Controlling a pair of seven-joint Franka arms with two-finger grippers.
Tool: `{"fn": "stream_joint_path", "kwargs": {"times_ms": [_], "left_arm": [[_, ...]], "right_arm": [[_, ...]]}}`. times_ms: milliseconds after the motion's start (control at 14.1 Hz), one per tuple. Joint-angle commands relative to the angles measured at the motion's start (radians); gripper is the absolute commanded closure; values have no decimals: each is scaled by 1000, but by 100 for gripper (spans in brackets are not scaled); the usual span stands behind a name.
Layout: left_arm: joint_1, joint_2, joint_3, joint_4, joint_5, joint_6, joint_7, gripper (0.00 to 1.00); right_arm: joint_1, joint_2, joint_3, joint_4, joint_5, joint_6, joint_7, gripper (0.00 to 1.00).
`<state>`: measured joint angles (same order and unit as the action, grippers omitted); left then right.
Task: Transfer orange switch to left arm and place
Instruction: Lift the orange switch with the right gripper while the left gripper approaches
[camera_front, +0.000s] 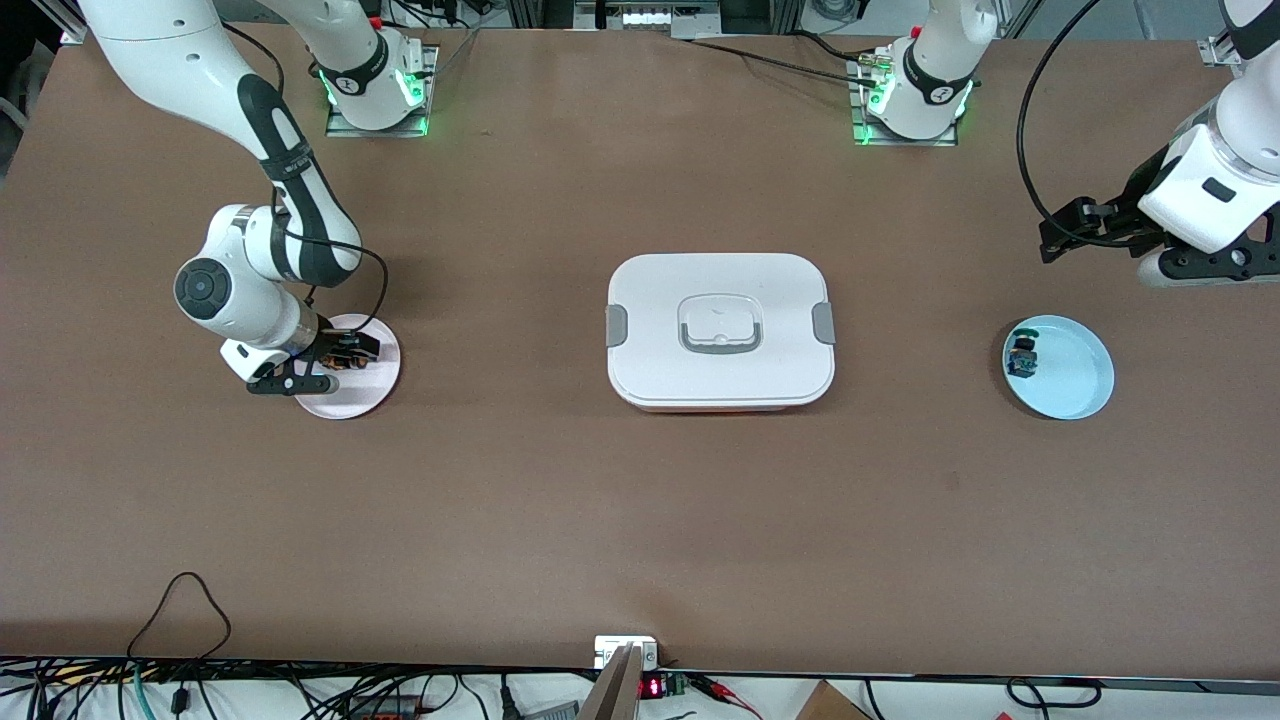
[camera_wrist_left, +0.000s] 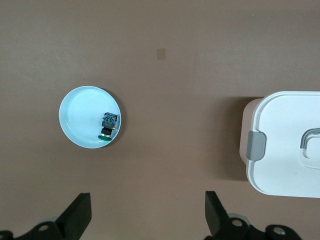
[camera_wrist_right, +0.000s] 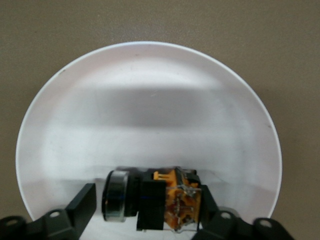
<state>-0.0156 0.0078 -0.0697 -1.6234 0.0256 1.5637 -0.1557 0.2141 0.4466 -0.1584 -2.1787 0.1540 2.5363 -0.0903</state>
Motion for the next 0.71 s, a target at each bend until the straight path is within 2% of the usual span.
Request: {"fn": "stream_joint_path", "kwargs": {"times_ms": [0, 71, 427, 640], "left_arm": [[-4, -3, 1, 19, -9, -17, -7, 0], [-6, -3, 1, 19, -9, -19, -7, 0], [-9, -3, -4, 20, -9, -19, -7, 0], [-9, -3, -2, 20, -12, -20, -10, 0]], "right_arm": [[1, 3, 2, 17, 24, -10, -26, 89], [4, -12, 2, 23, 24, -49, -23, 99], [7, -87, 2, 198, 24, -382, -25, 100], [8, -144, 2, 305, 24, -519, -28, 100]]}}
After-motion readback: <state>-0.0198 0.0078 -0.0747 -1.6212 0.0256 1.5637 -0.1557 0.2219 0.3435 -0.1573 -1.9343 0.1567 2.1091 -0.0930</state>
